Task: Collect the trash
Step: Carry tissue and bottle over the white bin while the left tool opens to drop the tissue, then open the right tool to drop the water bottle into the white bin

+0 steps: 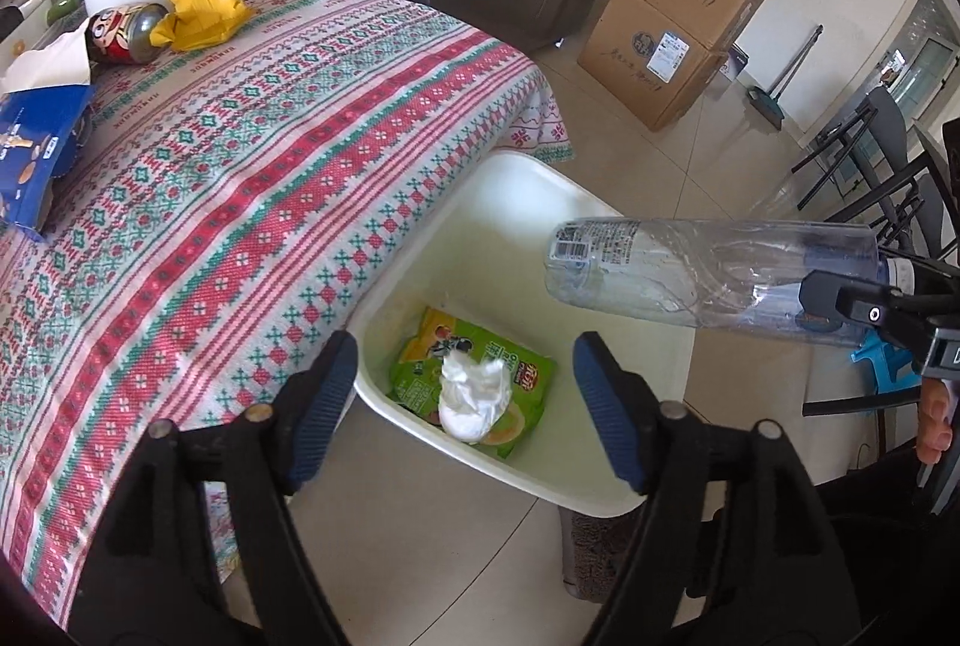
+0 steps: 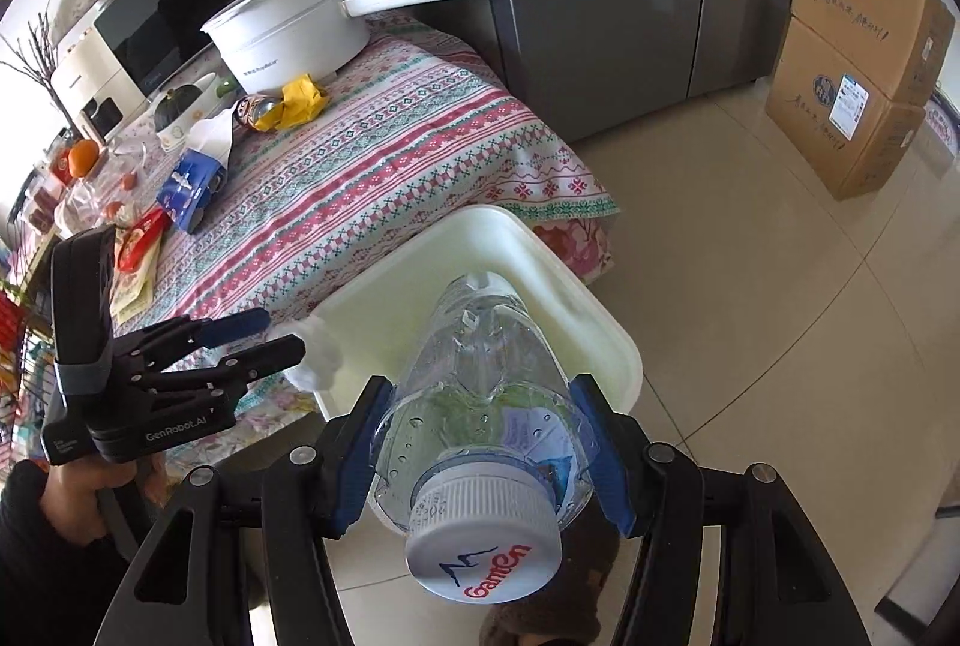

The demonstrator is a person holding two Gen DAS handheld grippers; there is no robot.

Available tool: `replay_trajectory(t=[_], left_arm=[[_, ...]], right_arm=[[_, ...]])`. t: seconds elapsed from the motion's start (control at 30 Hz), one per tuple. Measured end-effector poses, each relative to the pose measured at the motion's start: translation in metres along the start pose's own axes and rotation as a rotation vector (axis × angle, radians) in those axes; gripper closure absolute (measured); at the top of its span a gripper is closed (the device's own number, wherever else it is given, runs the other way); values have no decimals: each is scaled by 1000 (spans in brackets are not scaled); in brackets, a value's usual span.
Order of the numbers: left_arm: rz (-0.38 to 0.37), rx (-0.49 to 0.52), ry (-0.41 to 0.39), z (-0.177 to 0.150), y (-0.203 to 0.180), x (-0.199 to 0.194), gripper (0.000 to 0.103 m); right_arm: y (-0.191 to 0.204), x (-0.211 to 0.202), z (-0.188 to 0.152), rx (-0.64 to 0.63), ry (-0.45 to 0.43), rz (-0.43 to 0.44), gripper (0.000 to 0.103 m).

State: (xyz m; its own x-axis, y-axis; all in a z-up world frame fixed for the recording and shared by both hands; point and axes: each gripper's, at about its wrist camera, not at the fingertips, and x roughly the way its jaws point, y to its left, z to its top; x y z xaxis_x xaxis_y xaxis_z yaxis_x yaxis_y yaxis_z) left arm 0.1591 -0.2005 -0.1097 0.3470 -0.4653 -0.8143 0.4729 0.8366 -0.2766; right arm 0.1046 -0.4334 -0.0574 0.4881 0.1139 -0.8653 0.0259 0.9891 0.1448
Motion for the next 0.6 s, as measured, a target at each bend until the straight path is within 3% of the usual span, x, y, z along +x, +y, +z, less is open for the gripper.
replay_trajectory(t=[0.2,0.33,0.6], left_arm=[[76,-53,-23,3,21,-19,16],[128,-25,-52,5,26,-31,7],[151,-25,-74,5,37,-52,4]], right_arm=[[1,3,2,5,10,-6,41],[5,6,4,2,17,-9,41],[10,16,9,11,38,-20,40]])
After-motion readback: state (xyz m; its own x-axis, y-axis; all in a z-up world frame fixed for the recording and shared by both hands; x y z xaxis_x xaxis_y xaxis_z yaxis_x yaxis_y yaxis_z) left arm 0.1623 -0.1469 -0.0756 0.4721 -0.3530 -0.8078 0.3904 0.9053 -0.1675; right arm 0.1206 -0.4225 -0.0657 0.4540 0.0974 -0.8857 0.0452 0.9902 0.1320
